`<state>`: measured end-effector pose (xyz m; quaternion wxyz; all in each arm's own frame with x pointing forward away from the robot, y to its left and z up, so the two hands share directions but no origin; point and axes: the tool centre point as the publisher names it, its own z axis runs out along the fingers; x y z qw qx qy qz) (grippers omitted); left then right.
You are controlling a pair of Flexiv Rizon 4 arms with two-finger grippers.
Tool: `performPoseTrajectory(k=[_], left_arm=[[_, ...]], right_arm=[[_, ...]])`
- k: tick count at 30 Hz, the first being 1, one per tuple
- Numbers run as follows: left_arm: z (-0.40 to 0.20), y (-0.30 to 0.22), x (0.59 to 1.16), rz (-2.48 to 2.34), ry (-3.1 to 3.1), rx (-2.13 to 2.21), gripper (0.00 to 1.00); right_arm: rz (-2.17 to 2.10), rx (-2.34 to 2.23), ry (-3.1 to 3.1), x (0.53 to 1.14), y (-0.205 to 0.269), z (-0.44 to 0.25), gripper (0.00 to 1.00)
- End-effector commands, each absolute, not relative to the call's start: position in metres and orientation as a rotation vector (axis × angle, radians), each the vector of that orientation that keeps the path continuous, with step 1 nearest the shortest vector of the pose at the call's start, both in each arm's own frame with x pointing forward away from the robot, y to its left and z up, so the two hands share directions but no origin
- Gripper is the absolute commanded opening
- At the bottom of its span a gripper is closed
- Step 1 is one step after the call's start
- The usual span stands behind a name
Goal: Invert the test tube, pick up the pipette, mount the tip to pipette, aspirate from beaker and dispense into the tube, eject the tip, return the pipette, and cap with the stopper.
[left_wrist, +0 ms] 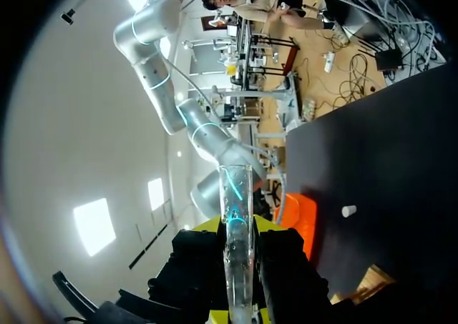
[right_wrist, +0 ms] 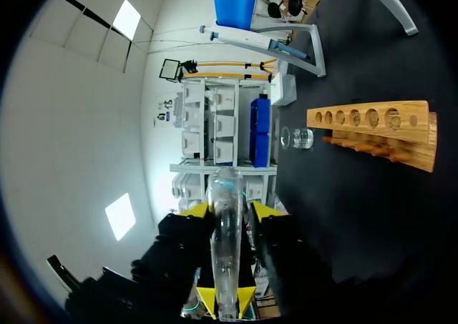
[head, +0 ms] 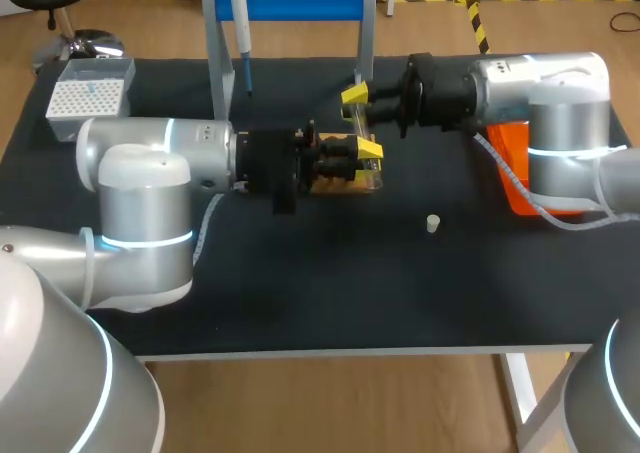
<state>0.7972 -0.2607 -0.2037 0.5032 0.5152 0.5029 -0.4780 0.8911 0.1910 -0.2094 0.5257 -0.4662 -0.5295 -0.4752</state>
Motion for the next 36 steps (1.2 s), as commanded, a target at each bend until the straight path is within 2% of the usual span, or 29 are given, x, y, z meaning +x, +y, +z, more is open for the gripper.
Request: performPoseTrajectory(k=[1, 20, 29, 36], left_arm=[[-0.203, -0.257, 0.798, -1.153, 1.215, 1.248, 0.00], [-0.203, -0.257, 0.798, -1.153, 1.215, 1.248, 0.00], [-0.203, -0.257, 0.798, -1.153, 1.215, 1.248, 0.00], [-0.203, -0.257, 0.798, -1.153, 1.215, 1.248, 0.00]], right_arm=[[-1.135, -1.115, -1.268, 0.891, 0.190, -0.209, 1.00], [-1.135, -1.115, -1.268, 0.891, 0.190, -0.209, 1.00], [-1.362, -1.065, -1.522, 0.878, 0.126, -0.205, 1.00], [-1.479, -1.001, -1.709, 0.875, 0.095, -0.218, 1.00]])
